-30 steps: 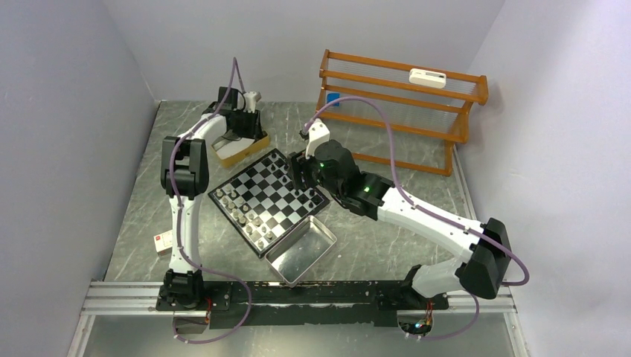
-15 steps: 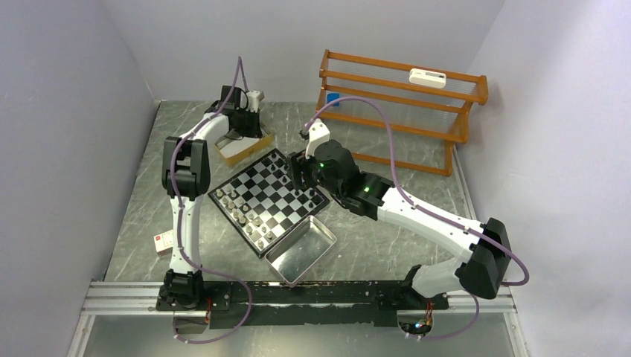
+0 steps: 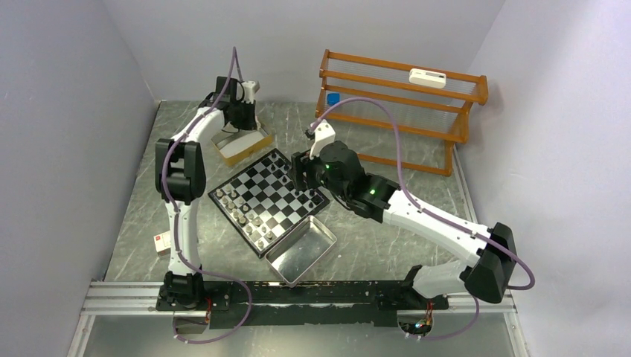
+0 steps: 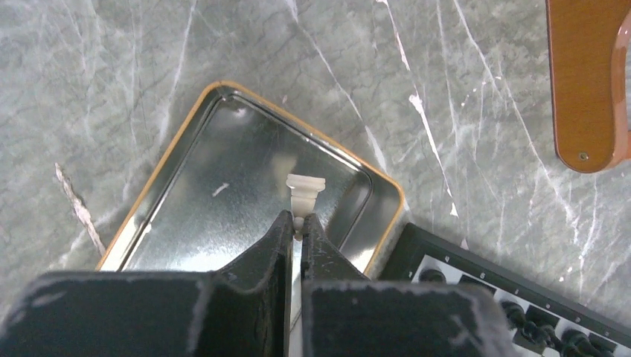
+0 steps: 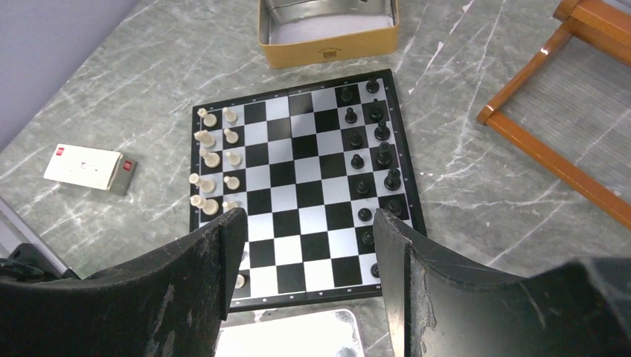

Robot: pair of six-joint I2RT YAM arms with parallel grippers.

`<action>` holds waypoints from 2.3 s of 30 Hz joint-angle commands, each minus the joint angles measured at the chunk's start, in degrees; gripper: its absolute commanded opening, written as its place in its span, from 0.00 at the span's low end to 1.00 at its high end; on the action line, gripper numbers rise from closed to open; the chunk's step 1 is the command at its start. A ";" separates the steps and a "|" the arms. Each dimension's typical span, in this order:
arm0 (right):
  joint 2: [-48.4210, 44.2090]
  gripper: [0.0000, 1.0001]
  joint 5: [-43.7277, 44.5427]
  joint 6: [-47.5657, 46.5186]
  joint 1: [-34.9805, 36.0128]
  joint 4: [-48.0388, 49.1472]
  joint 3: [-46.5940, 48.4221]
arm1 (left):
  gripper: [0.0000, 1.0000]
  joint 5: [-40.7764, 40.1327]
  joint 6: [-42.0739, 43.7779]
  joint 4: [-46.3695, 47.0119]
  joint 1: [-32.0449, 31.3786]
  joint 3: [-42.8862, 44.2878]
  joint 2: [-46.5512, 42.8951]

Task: Set up the chess pieces on the board
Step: Pick up the chess piece from the storage box, then place the chess piece on the chessboard.

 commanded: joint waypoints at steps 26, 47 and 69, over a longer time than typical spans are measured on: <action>-9.71 0.63 -17.95 -33.81 0.53 27.22 -23.80 | 0.05 17.08 -4.22 -19.70 -5.98 -33.13 -42.90; 0.41 0.61 -23.52 -65.71 3.61 33.50 -23.38 | 0.05 23.27 -4.41 -22.23 -14.14 -38.31 -51.89; 2.28 0.41 -18.51 -75.21 7.66 32.46 -21.35 | 0.05 22.02 -4.57 -23.61 -17.34 -38.86 -52.18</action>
